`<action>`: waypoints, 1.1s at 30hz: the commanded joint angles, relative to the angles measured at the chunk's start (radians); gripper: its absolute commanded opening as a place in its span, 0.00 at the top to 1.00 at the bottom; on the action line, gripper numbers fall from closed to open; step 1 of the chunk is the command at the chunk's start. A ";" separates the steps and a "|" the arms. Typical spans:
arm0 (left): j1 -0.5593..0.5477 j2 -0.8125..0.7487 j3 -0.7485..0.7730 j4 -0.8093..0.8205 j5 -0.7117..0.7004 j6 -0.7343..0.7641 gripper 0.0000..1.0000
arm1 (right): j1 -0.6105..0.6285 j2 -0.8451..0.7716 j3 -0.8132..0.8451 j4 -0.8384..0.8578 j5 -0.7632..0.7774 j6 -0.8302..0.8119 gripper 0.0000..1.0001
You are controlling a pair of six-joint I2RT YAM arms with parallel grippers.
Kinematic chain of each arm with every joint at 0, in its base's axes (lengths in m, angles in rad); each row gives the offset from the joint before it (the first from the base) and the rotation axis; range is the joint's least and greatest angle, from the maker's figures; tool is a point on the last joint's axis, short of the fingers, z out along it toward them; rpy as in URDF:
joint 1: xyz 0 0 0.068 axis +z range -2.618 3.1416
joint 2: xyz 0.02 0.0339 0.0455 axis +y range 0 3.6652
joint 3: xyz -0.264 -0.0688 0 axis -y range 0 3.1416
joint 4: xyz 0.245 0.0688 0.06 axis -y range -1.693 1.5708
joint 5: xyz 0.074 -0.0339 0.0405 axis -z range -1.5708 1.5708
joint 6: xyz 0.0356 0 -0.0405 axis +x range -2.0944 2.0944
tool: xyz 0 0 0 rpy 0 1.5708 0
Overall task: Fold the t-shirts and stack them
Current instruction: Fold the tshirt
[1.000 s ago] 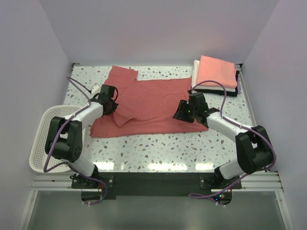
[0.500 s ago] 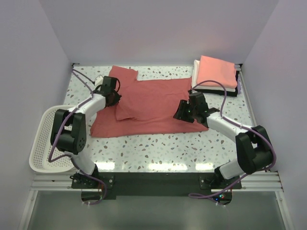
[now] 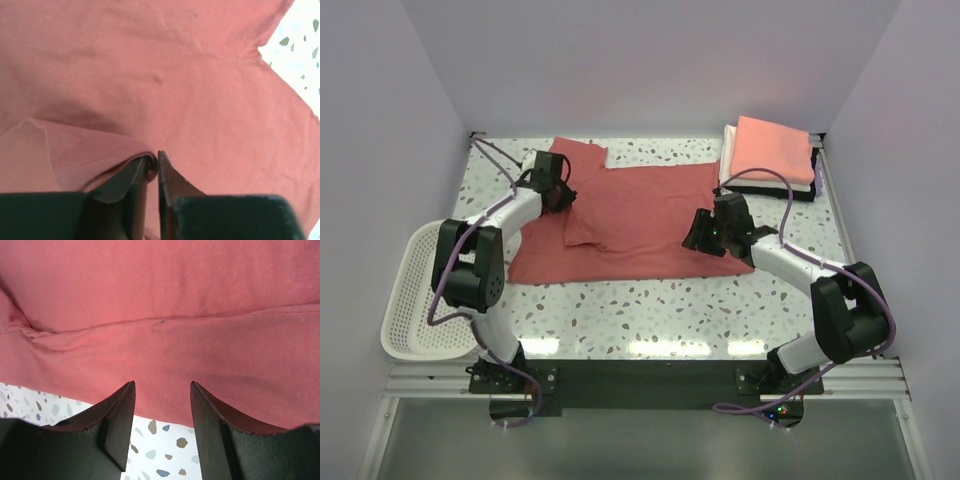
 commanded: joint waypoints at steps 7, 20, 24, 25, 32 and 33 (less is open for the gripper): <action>0.034 0.044 0.083 0.043 0.078 0.047 0.44 | 0.013 -0.021 0.003 0.066 -0.024 -0.042 0.46; 0.062 -0.339 -0.226 -0.235 -0.189 -0.122 0.32 | 0.411 0.285 0.416 0.083 0.146 -0.326 0.46; 0.086 -0.427 -0.353 -0.249 -0.207 -0.119 0.38 | 0.488 0.432 0.545 0.104 0.092 -0.345 0.50; 0.088 -0.438 -0.369 -0.252 -0.206 -0.116 0.40 | 0.496 0.464 0.569 0.103 0.092 -0.340 0.51; 0.090 -0.416 -0.447 -0.221 -0.206 -0.088 0.84 | 0.514 0.623 0.708 0.127 0.018 -0.312 0.56; 0.091 -0.410 -0.447 -0.223 -0.204 -0.086 0.87 | 0.516 0.639 0.727 0.109 0.020 -0.315 0.57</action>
